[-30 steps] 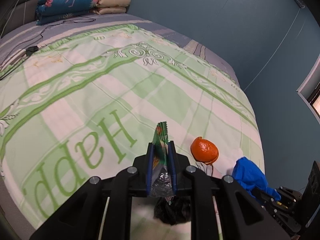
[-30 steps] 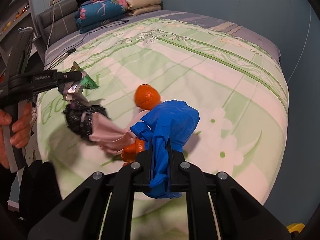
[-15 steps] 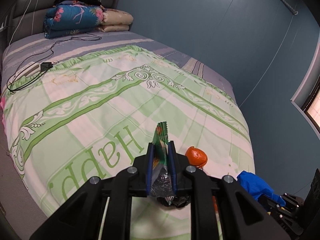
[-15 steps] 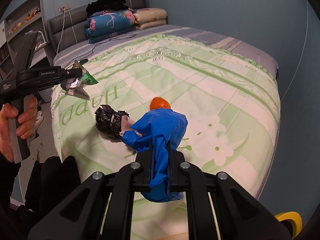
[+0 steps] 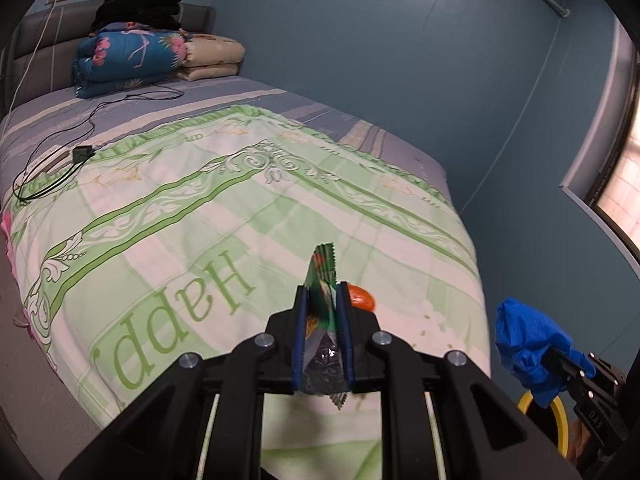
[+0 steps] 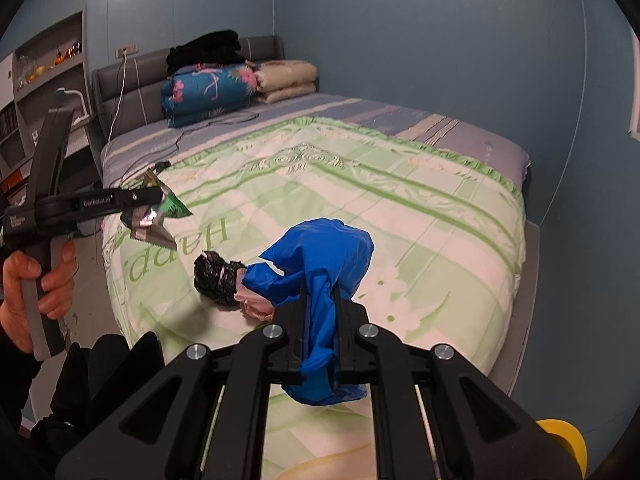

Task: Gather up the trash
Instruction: 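Lift both items and carry them over the yellow bin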

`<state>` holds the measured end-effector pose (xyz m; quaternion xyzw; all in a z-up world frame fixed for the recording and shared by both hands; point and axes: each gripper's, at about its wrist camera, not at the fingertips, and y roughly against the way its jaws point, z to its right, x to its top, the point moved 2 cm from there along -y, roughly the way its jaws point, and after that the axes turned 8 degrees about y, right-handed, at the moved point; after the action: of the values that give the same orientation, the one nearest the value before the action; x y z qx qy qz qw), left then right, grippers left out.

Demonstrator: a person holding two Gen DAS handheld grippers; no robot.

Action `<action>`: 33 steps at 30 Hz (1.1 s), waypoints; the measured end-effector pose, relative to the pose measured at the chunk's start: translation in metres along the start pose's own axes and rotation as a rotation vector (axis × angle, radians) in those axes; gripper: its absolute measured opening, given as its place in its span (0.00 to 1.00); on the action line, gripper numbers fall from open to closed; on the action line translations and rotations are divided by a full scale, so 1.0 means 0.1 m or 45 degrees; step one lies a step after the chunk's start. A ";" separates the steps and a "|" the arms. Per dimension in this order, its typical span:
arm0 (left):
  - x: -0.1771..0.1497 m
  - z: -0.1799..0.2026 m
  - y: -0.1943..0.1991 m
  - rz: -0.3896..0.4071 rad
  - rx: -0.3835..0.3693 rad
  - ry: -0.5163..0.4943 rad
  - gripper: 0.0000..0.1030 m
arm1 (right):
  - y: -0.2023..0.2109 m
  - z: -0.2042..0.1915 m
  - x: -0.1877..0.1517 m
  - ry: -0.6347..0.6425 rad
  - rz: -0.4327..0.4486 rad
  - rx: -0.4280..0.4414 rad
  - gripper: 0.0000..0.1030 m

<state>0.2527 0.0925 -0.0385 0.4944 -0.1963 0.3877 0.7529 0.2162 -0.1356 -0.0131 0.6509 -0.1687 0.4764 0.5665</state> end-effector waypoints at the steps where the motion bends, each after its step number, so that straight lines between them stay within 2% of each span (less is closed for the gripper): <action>1: -0.01 0.06 0.03 0.005 -0.009 -0.009 0.13 | 0.04 0.02 0.00 -0.002 0.009 -0.004 0.07; 9: -0.13 0.47 0.20 0.013 -0.089 -0.061 0.13 | 0.44 0.25 -0.04 -0.045 0.087 -0.068 0.07; 21: -0.42 1.15 0.40 -0.015 -0.229 -0.162 0.13 | 0.95 0.63 -0.27 -0.137 0.139 -0.192 0.07; 33: -0.80 1.95 0.66 -0.032 -0.381 -0.347 0.13 | 1.40 1.03 -0.59 -0.252 0.164 -0.334 0.07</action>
<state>0.1684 -0.0996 0.0306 0.4273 -0.3457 0.2742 0.7892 0.1250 -0.2898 0.0298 0.6029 -0.3257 0.4192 0.5956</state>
